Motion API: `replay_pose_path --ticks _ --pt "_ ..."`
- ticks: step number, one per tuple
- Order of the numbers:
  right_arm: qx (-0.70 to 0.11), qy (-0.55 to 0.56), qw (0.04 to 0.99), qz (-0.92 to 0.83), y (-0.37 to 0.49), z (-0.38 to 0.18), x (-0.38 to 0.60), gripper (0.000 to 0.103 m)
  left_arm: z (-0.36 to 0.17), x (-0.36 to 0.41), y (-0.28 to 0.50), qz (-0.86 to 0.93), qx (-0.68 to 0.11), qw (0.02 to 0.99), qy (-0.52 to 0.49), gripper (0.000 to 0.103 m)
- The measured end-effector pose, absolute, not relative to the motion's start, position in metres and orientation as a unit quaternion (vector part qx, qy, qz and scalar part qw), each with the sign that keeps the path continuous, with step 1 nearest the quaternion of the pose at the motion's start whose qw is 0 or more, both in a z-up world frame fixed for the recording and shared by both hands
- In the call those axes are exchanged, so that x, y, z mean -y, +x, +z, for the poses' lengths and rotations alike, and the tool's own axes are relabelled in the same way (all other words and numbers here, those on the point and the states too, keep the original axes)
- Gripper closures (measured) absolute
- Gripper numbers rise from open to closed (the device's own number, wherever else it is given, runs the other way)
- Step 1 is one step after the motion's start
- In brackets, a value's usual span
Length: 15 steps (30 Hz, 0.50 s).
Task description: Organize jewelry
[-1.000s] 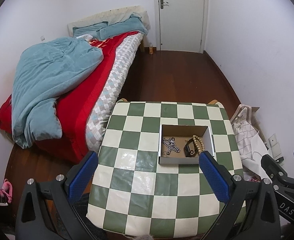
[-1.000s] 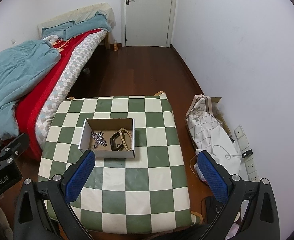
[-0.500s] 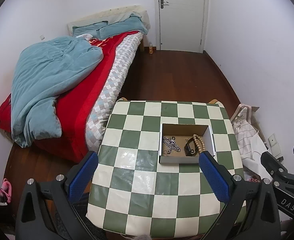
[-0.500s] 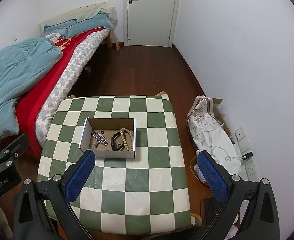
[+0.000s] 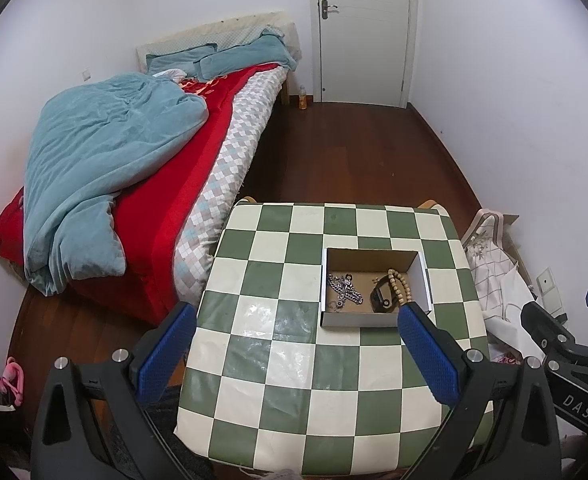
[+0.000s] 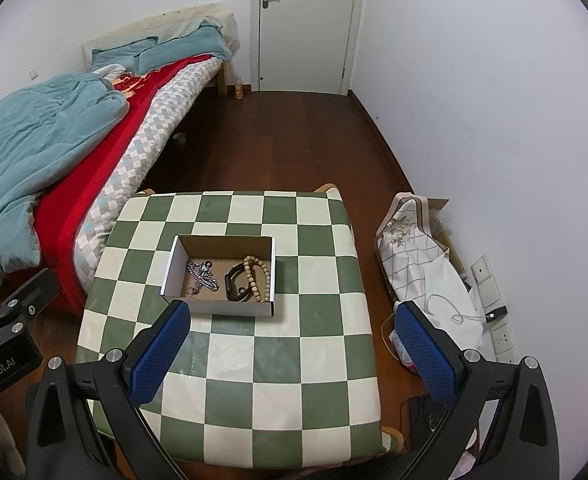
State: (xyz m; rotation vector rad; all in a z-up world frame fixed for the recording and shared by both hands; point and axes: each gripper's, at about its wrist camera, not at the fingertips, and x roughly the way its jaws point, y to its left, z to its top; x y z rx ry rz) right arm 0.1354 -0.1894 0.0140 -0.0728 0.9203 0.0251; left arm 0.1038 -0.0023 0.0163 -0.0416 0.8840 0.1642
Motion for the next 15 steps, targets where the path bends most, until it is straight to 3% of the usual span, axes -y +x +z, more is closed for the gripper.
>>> replay_pose_path --ticks 15 --pt "-0.444 -0.036 0.895 0.014 0.1337 0.0144 0.1883 0.0 0.019 0.001 0.0994 0.075 -0.426 0.901 -0.011 0.0"
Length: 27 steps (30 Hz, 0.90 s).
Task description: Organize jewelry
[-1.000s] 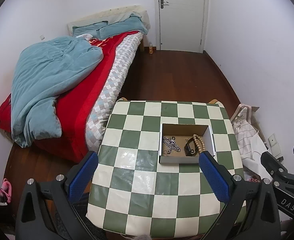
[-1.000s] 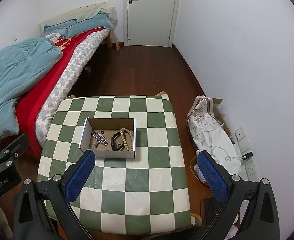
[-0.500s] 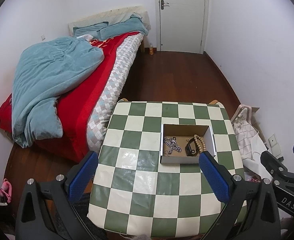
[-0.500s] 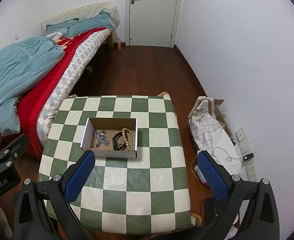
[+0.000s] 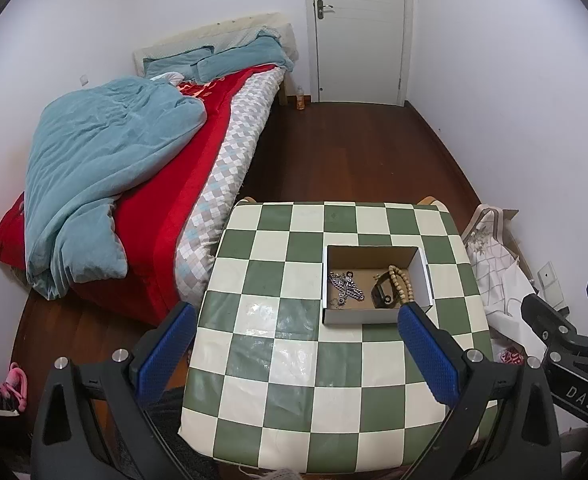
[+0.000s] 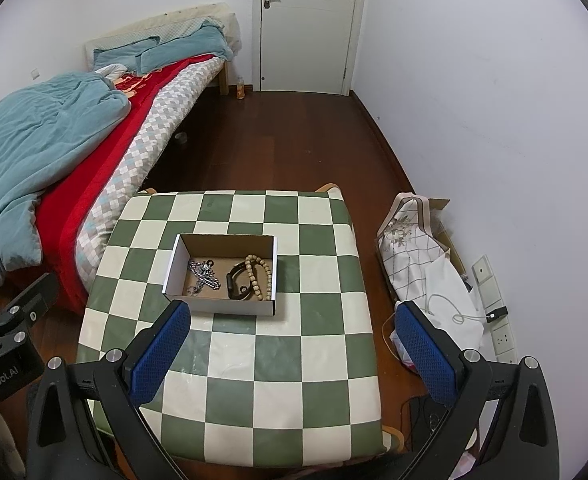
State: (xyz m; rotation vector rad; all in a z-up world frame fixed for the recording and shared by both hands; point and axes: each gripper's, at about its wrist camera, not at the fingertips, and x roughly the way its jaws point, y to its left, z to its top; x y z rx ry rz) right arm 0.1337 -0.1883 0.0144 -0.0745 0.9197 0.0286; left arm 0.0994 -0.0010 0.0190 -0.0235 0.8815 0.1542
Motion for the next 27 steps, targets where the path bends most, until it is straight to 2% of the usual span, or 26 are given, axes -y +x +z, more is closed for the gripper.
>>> replay_pose_path --ticks 27 --pt "-0.442 -0.036 0.896 0.022 0.1296 0.0199 0.1881 0.0 0.0226 0.0015 0.0933 0.074 -0.419 0.905 -0.002 0.0"
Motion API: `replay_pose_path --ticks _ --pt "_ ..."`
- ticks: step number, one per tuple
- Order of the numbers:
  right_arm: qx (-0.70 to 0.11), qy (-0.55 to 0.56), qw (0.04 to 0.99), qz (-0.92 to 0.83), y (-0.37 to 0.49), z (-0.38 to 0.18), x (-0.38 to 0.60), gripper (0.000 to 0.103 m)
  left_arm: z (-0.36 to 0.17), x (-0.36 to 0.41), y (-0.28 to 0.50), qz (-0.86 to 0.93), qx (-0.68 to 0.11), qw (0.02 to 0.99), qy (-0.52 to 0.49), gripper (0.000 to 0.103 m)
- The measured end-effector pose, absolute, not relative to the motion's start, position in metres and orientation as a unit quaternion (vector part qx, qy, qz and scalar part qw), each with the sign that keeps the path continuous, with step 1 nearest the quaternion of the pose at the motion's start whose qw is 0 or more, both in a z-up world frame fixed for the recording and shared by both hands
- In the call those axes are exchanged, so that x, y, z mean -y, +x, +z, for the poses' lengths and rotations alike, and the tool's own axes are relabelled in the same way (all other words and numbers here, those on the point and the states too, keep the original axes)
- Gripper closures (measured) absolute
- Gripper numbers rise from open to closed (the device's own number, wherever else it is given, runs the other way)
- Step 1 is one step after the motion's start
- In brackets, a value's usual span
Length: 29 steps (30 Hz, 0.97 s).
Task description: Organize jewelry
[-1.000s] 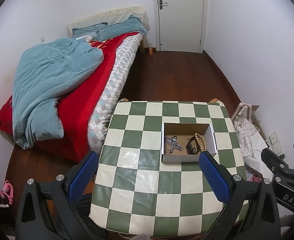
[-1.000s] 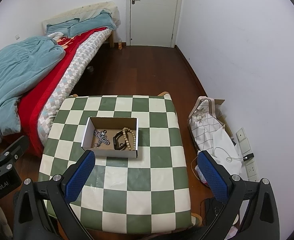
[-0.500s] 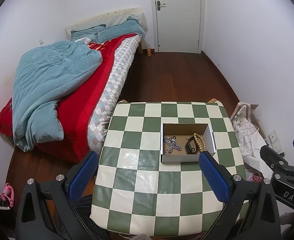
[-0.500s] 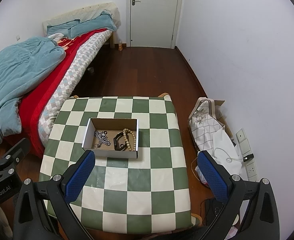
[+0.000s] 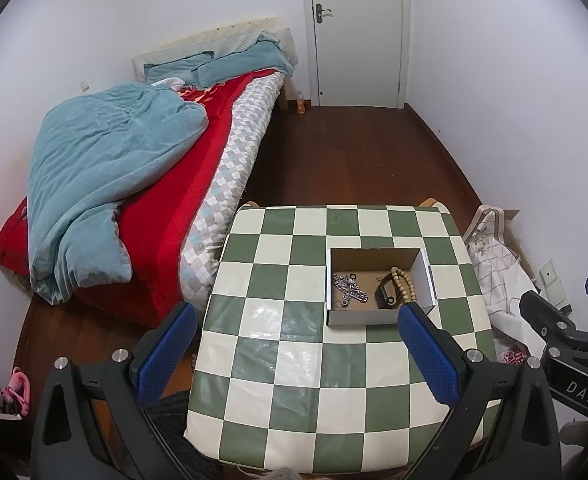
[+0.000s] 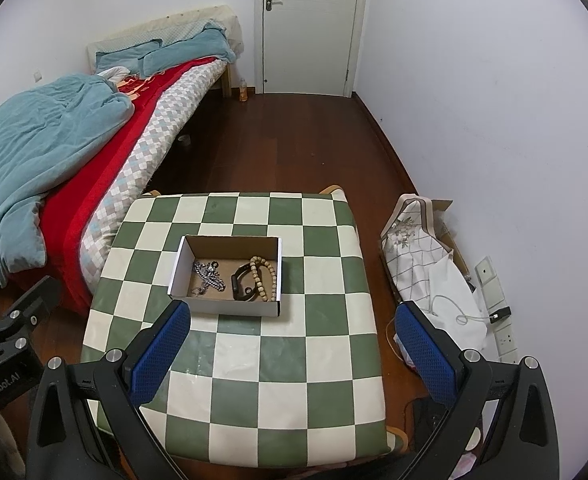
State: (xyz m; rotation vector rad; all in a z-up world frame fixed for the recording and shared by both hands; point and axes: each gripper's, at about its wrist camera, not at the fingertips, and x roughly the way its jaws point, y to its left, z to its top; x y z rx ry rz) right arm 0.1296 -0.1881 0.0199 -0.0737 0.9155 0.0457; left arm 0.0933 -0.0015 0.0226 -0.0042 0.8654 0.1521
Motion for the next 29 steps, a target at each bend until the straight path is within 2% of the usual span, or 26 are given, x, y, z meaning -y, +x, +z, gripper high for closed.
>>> replay_pose_path --ticks 29 --pt "-0.438 -0.035 0.898 0.025 0.1313 0.0241 0.1861 0.0 0.0285 -0.0025 0.0932 0.073 -0.416 0.906 -0.008 0.0"
